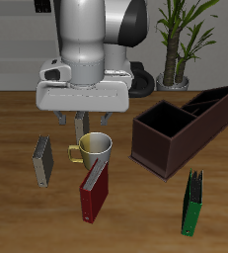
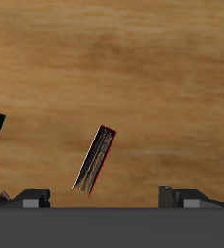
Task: Place the red book into the left desk caddy's front compartment
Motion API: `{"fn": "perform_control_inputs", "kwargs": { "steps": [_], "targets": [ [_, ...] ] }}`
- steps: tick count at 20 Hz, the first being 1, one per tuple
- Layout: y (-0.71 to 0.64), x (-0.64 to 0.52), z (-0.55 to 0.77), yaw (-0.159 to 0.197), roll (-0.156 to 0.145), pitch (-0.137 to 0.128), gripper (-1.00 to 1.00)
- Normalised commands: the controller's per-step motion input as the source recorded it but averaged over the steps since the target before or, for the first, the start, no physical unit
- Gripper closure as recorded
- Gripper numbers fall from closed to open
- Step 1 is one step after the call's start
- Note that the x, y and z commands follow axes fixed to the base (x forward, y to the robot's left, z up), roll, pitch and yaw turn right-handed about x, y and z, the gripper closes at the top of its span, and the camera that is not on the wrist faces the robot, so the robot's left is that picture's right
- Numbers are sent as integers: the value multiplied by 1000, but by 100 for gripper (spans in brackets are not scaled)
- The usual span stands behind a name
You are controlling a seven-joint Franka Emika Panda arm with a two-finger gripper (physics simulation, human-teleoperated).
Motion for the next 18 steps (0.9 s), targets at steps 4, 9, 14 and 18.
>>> {"fn": "perform_control_inputs", "kwargs": {
  "steps": [4, 9, 14, 18],
  "targets": [
    [18, 113, -139, -15, 21, -24, -100],
    [11, 59, -188, -26, 5, -14, -100],
    [71, 97, -272, -60, 5, -14, -100],
    [51, 90, -210, -51, 18, -28, -100]
  ]
}}
